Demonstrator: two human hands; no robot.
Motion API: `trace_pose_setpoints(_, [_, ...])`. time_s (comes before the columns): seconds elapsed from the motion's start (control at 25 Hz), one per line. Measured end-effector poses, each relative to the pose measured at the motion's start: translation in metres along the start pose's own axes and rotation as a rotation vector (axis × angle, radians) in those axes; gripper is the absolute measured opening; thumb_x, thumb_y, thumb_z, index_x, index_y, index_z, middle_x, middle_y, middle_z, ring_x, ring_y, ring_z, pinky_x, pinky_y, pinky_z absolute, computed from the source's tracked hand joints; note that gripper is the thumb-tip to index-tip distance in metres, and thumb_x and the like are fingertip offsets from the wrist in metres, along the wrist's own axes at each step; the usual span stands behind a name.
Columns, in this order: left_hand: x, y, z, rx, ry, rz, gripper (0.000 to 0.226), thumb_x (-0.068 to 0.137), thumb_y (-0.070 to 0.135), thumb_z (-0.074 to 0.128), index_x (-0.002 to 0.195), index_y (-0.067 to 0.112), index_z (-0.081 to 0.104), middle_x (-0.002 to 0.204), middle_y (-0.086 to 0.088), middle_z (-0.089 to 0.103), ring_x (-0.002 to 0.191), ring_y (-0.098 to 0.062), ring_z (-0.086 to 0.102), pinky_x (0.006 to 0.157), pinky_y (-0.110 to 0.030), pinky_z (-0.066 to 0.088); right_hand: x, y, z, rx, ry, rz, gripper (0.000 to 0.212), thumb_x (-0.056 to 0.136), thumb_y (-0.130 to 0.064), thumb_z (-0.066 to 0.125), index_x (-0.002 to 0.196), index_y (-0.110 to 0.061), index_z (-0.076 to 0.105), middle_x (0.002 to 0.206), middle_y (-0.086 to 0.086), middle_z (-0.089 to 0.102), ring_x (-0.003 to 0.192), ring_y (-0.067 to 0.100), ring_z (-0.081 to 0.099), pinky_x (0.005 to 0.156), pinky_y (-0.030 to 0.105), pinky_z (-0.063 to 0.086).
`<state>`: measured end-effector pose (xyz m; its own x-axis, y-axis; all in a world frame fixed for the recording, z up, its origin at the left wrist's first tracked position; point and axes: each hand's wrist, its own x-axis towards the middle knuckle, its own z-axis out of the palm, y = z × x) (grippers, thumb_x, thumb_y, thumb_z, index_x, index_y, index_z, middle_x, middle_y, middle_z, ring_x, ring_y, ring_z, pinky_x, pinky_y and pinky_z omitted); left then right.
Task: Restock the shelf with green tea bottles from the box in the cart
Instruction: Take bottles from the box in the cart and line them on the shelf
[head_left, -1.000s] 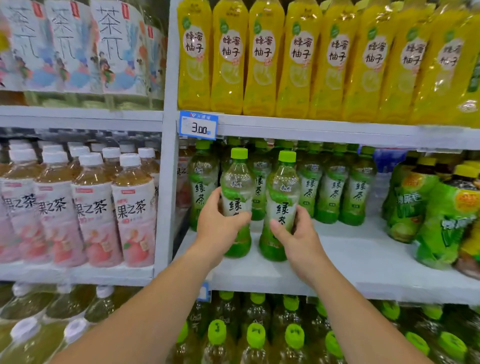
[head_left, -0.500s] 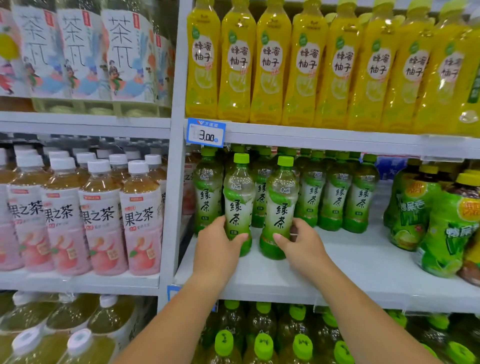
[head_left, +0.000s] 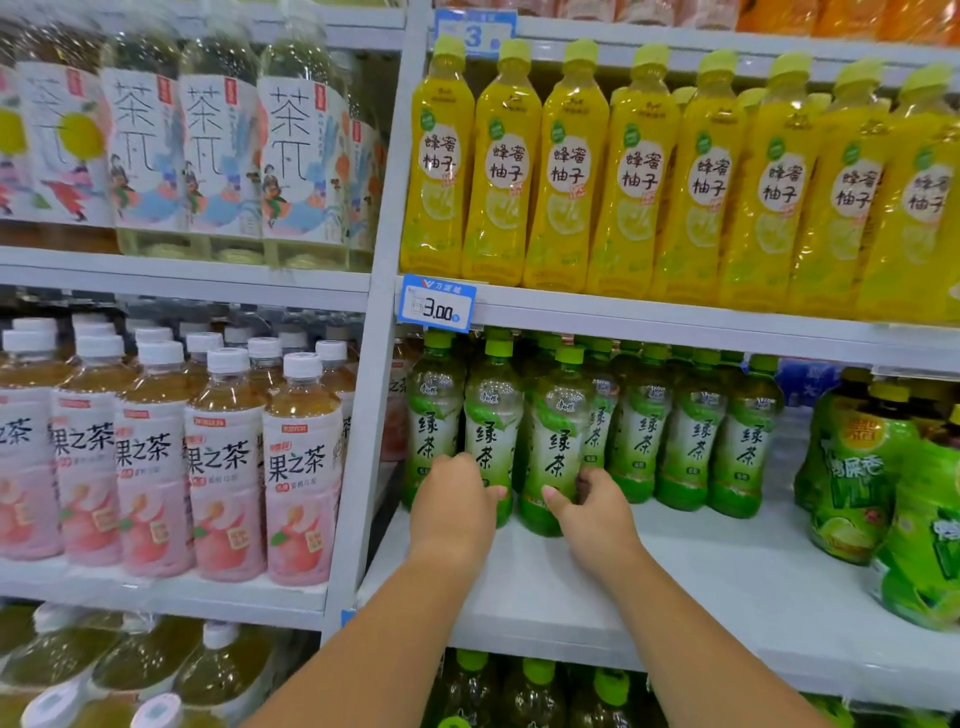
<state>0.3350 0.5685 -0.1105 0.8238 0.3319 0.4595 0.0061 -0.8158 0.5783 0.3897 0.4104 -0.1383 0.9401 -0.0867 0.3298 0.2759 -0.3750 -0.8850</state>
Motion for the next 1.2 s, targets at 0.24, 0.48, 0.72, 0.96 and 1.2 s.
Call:
trace_pose_setpoints(0.24, [0.001,-0.017,0.020,-0.042,0.143,0.094,0.030,0.090,0.046,0.067,0.100,0.020,0.054,0.095,0.005,0.052,0.085,-0.016,0.056,0.064,-0.027,0.040,0.007,0.009,0.006,0.042,-0.038,-0.068,0.046,0.087,-0.024,0.076,0.128,-0.014,0.058,0.094,-0.029,0.054,0.090,-0.010,0.057,0.073,0.004,0.041])
trace_pose_setpoints(0.48, [0.002,-0.022,0.026,-0.018,0.209,0.106,0.041,0.091,0.045,0.067,0.118,0.014,0.061,0.107,0.000,0.054,0.093,-0.020,0.059,0.068,-0.028,0.046,0.004,0.011,0.009,0.016,-0.090,-0.124,0.040,0.091,-0.036,0.067,0.129,-0.024,0.062,0.117,-0.015,0.067,0.109,0.004,0.061,0.093,0.024,0.049])
trace_pose_setpoints(0.72, [0.001,-0.020,0.024,0.050,0.159,0.114,0.028,0.093,0.048,0.063,0.098,0.020,0.059,0.083,0.000,0.067,0.079,-0.025,0.067,0.058,-0.032,0.049,0.003,0.012,0.008,0.050,-0.105,-0.104,0.039,0.088,-0.026,0.070,0.126,-0.026,0.061,0.112,-0.015,0.069,0.105,0.004,0.064,0.098,0.037,0.052])
trace_pose_setpoints(0.96, [0.006,-0.025,0.024,0.034,0.122,0.034,0.032,0.089,0.059,0.060,0.089,0.027,0.063,0.080,0.007,0.067,0.077,-0.023,0.066,0.062,-0.032,0.053,0.002,0.014,0.008,-0.026,-0.078,-0.102,0.039,0.088,-0.036,0.070,0.125,-0.027,0.061,0.107,-0.019,0.067,0.099,0.000,0.062,0.087,0.025,0.050])
trace_pose_setpoints(1.2, [0.007,-0.024,0.024,0.024,0.087,0.017,0.033,0.091,0.057,0.059,0.098,0.025,0.061,0.075,0.015,0.049,0.084,-0.024,0.065,0.061,-0.032,0.043,-0.001,0.011,0.008,-0.076,-0.072,-0.089,0.037,0.089,-0.040,0.068,0.124,-0.030,0.057,0.100,-0.025,0.060,0.093,-0.002,0.058,0.082,0.022,0.044])
